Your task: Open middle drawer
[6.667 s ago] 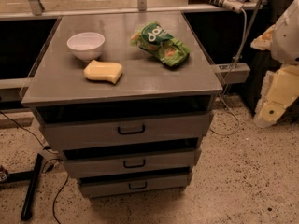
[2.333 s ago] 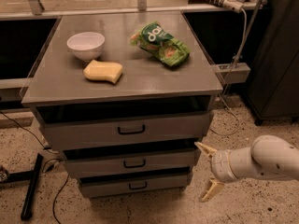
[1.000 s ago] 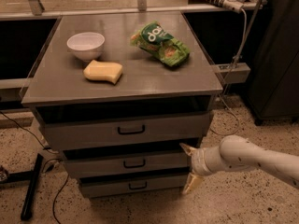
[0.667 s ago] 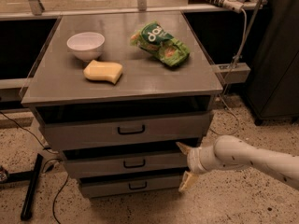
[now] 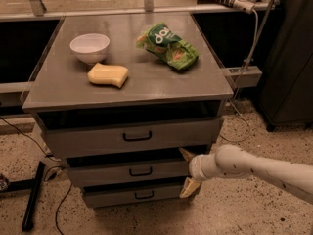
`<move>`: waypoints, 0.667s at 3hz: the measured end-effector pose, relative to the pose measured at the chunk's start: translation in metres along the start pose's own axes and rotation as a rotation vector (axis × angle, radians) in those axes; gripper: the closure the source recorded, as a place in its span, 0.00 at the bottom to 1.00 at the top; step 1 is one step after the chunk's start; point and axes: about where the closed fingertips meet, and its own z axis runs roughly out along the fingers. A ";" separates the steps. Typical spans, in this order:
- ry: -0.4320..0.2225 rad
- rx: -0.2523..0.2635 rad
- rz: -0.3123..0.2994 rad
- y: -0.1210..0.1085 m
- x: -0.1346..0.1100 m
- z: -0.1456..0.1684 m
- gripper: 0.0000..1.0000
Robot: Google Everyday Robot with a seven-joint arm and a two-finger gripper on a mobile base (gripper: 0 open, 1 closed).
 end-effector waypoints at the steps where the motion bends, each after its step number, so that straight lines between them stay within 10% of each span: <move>1: -0.002 0.012 -0.001 -0.005 0.005 0.017 0.00; 2: 0.003 0.021 -0.011 -0.015 0.011 0.028 0.00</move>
Offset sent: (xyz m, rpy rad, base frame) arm 0.0417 0.0037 -0.0304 -0.0143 -0.0440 -0.0094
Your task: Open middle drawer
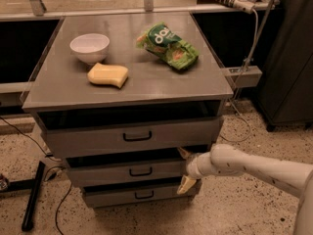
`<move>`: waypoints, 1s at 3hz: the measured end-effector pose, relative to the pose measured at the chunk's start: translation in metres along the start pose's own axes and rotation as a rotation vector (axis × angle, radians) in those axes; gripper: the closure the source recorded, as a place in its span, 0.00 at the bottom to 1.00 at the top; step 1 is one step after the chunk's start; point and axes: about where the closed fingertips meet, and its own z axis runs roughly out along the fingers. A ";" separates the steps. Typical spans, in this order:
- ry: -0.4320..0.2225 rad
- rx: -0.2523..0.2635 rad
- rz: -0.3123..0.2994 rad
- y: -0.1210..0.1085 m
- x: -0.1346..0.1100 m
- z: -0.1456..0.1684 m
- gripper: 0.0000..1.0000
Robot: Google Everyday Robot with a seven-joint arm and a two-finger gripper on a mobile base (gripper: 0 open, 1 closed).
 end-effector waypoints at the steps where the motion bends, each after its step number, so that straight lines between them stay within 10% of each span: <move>1: -0.003 -0.004 0.012 -0.017 0.026 0.006 0.00; 3: -0.003 -0.004 0.012 -0.017 0.026 0.006 0.19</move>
Offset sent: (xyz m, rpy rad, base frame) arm 0.0366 -0.0254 -0.0009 -0.0070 -0.0232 -0.0088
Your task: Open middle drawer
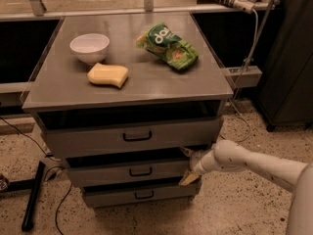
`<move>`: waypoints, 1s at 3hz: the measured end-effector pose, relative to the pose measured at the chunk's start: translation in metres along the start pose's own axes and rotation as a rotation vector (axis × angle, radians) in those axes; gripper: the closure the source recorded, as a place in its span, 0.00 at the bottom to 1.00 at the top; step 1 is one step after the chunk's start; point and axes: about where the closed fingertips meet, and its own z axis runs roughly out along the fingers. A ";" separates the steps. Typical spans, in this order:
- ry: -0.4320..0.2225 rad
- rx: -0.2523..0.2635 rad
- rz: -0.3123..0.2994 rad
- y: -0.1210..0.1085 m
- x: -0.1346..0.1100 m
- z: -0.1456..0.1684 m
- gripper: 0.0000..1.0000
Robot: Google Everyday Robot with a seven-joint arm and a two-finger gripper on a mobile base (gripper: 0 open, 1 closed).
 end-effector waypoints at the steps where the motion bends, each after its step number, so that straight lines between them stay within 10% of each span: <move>1: -0.001 -0.002 -0.001 0.000 -0.001 0.000 0.41; 3: -0.009 -0.046 -0.022 0.034 -0.017 -0.061 0.88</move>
Offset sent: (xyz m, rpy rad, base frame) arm -0.0285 0.0010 0.0446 0.0158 0.0211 0.0870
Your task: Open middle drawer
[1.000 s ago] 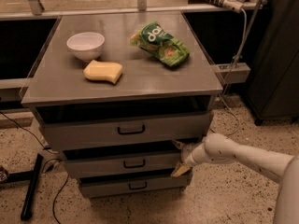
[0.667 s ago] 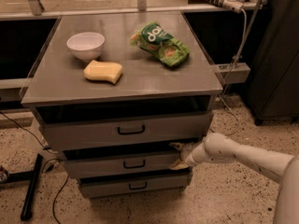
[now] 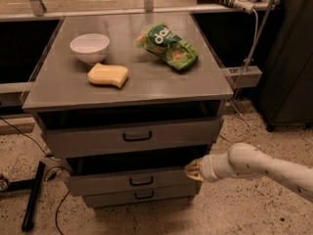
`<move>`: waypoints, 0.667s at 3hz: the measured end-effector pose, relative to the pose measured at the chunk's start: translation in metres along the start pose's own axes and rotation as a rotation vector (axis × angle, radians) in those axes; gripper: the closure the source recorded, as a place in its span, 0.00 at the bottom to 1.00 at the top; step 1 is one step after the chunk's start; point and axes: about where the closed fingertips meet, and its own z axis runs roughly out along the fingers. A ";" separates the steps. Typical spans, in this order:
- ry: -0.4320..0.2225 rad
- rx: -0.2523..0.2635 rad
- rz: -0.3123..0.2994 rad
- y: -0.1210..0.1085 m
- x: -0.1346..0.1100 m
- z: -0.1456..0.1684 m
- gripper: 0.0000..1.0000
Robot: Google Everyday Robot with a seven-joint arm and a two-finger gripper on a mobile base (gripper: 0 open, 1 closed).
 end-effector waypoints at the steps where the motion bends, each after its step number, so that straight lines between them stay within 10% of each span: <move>1: 0.003 0.011 0.032 0.059 -0.003 -0.046 1.00; 2: 0.014 0.016 0.072 0.081 0.011 -0.058 0.81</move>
Offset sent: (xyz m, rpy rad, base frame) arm -0.0607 -0.0202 0.0152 0.0071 0.0083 -0.0250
